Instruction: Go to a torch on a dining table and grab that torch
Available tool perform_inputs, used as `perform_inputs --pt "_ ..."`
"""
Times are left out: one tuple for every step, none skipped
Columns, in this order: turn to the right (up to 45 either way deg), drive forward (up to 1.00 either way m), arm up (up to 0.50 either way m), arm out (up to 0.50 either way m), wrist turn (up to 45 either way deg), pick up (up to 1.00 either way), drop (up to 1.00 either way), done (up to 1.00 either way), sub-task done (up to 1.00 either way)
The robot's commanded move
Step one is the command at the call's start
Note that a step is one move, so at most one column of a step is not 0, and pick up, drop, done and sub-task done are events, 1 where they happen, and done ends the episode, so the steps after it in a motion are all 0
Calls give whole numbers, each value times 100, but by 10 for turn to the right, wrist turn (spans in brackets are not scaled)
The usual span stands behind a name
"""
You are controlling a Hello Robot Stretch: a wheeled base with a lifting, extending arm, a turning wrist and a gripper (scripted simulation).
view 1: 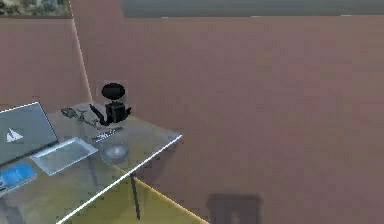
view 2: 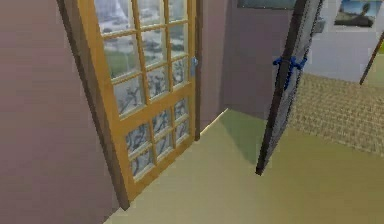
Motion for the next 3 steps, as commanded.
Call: perform_inputs --pt "0 35 0 0 0 0 0 0 0" --pt "-450 0 0 0 0 0 0 0 0" --pt "-450 0 0 0 0 0 0 0 0"
